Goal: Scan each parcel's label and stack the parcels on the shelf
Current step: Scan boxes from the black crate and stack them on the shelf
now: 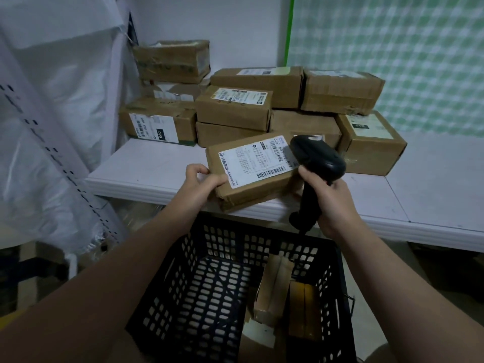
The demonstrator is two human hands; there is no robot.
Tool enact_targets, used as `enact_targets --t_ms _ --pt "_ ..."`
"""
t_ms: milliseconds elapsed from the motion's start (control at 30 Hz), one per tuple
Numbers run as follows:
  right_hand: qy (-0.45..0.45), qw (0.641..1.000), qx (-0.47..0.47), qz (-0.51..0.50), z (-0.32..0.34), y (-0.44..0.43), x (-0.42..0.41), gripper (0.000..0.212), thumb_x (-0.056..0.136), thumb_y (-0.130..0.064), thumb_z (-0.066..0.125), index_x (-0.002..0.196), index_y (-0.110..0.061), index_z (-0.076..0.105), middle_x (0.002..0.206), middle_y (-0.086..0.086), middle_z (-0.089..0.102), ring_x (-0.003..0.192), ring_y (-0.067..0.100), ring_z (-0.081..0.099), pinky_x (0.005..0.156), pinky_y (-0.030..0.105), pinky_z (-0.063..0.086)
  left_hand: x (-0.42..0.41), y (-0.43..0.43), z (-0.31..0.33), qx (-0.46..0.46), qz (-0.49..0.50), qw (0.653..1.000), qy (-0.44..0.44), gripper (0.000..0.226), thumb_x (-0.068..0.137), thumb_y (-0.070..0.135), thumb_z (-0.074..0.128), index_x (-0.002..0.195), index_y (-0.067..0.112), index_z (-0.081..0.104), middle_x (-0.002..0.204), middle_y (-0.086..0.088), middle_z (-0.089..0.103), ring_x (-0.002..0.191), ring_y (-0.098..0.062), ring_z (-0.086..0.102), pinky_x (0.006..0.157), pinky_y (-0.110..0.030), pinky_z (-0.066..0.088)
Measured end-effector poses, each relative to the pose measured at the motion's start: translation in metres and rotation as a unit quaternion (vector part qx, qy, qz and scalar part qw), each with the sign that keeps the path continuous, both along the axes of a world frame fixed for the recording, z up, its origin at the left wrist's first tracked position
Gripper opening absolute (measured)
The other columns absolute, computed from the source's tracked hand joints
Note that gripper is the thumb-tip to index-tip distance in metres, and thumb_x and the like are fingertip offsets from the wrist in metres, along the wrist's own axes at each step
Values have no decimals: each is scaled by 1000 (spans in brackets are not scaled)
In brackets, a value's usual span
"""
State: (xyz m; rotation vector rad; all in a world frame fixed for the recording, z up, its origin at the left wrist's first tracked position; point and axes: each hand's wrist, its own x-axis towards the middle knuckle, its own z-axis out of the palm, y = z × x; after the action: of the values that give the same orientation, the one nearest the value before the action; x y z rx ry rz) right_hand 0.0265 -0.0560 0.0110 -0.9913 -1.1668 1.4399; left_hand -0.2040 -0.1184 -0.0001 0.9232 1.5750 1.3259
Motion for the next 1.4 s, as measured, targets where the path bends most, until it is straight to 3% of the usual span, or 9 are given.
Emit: enact_targets --t_ms 100,267,367,533,600,733,867,1000,1400 --pt "27 999 24 -7 4 -2 -4 33 73 -29 80 104 -22 70 108 2 73 111 18 65 101 44 48 4 -1 4 62 56 996 9 36 89 36 64 108 23 37 114 -7 63 92 -12 66 92 -35 52" --pt "60 997 -52 17 -1 -17 -18 25 89 -25 67 113 -16 65 104 3 74 105 24 68 88 40 55 6 -8 5 116 -29 990 79 100 76 17 80 143 50 12 122 0 51 108 -11 60 89 -29 53" --pt "94 991 -66 74 -3 -35 -27 26 91 -19 63 117 -15 63 110 4 74 105 21 69 87 39 58 5 -7 3 107 -48 985 129 73 58 41 82 118 51 41 132 -7 45 111 -13 58 94 -35 53" --pt "28 997 30 71 0 -39 -25 36 77 -31 76 112 -27 66 112 -2 72 111 16 65 99 47 51 9 -6 3 29 -60 980 190 46 74 50 73 89 27 37 100 -8 54 89 -18 55 77 -33 43" --pt "-15 996 46 69 4 -36 -21 32 77 -38 77 107 -32 68 108 -5 73 110 15 65 97 49 51 7 -7 4 -14 -82 983 161 45 79 42 73 96 21 37 105 -4 55 92 -15 56 83 -33 45" --pt "-81 989 117 26 16 -32 -12 5 87 -25 70 90 -28 67 85 -6 72 86 4 68 76 21 53 2 -4 8 14 -75 994 73 83 69 37 83 130 38 27 126 -3 58 112 -16 59 101 -38 45" --pt "-121 979 160 19 26 -38 -7 18 88 -17 68 75 -6 62 64 20 54 54 18 58 50 24 49 4 -3 5 86 -5 992 93 97 73 21 82 144 34 17 118 6 58 106 -6 60 96 -31 48" --pt "-129 974 178 45 24 -47 -8 27 86 -15 69 80 11 61 68 32 57 54 25 60 52 33 53 1 2 -5 109 49 984 129 98 75 12 81 145 30 15 127 -1 54 114 -12 59 103 -41 46" --pt "-138 975 165 53 22 -46 -9 24 87 -13 69 79 8 62 64 29 57 53 25 59 54 43 55 -8 13 -19 78 113 978 156 110 46 57 81 133 57 14 140 -5 44 122 -19 53 104 -48 44"
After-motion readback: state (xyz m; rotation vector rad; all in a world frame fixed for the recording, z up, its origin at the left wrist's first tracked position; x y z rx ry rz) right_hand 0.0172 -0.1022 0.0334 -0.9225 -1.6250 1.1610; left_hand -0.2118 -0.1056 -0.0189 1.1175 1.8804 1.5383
